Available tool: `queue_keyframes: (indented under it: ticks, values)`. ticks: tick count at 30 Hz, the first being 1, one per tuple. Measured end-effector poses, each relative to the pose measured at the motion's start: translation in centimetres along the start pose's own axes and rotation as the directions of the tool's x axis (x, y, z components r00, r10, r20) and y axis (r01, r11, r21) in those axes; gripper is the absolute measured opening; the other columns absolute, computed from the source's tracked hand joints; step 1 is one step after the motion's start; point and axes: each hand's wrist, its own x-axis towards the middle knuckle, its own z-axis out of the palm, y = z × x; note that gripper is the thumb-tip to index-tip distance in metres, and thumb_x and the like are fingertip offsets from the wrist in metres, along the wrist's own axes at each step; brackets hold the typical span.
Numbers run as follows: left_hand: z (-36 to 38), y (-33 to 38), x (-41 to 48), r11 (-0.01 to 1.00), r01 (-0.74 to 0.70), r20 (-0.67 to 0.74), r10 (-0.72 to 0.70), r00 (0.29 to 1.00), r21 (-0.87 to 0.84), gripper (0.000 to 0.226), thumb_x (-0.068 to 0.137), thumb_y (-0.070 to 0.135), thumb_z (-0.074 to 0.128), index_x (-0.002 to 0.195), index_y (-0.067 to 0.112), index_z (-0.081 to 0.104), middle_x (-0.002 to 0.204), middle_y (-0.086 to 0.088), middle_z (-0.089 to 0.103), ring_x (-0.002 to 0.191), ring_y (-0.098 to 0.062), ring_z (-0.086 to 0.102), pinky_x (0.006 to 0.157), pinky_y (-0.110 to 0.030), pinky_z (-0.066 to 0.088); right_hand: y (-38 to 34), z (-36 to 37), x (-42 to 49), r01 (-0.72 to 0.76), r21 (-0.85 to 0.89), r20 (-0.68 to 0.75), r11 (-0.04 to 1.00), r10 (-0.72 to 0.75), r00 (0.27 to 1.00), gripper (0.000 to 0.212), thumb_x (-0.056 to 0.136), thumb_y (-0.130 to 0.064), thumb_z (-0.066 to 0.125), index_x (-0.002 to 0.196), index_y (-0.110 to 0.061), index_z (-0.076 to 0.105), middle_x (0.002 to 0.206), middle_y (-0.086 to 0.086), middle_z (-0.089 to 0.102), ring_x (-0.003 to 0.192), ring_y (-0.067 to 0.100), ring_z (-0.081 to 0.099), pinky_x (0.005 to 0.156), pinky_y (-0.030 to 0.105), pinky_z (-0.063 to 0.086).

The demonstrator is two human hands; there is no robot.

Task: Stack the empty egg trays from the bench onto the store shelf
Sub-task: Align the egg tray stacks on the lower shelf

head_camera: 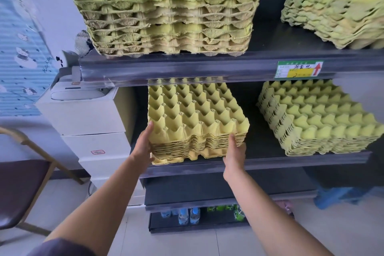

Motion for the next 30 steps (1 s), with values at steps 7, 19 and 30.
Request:
queue_keyframes:
  ticks: [7,19,30]
  values:
    - [-0.6,2.5,0.7,0.994,0.071,0.009,-0.072,0.997,0.086,0.056,0.086,0.062,0.046,0.121,0.019,0.054,0.104,-0.006,0.064,0.089,-0.023,0.059,0.066,-0.035,0.047,0.1,6.1,-5.5,-0.261,0.146,0.241,0.954,0.222,0.945,0.08,0.079,-0.054,0.066,0.141,-0.021,0.027,0.139,0.006,0.038,0.124,0.03,0.041,0.091,0.045,0.043]
    - [-0.9,2.8,2.1,0.986,0.152,0.043,-0.155,0.987,0.07,0.026,0.079,0.025,0.048,0.103,0.019,0.056,0.109,-0.014,0.06,0.093,-0.034,0.057,0.077,-0.05,0.05,-1.8,11.1,-4.3,-0.318,0.21,0.067,0.924,0.311,0.948,0.054,0.091,-0.033,0.056,0.135,-0.01,0.035,0.138,0.013,0.045,0.111,0.028,0.048,0.096,0.045,0.043]
    - [0.4,1.9,-1.9,0.989,-0.035,0.117,0.018,0.993,0.146,0.07,0.075,0.066,0.057,0.135,0.048,0.026,0.12,0.008,0.049,0.096,-0.022,0.053,0.072,-0.039,0.048,-2.6,6.8,-3.6,-0.333,0.173,0.134,0.927,0.312,0.94,0.044,0.079,-0.036,0.067,0.111,-0.012,0.049,0.101,0.01,0.057,0.1,0.033,0.053,0.092,0.059,0.044]
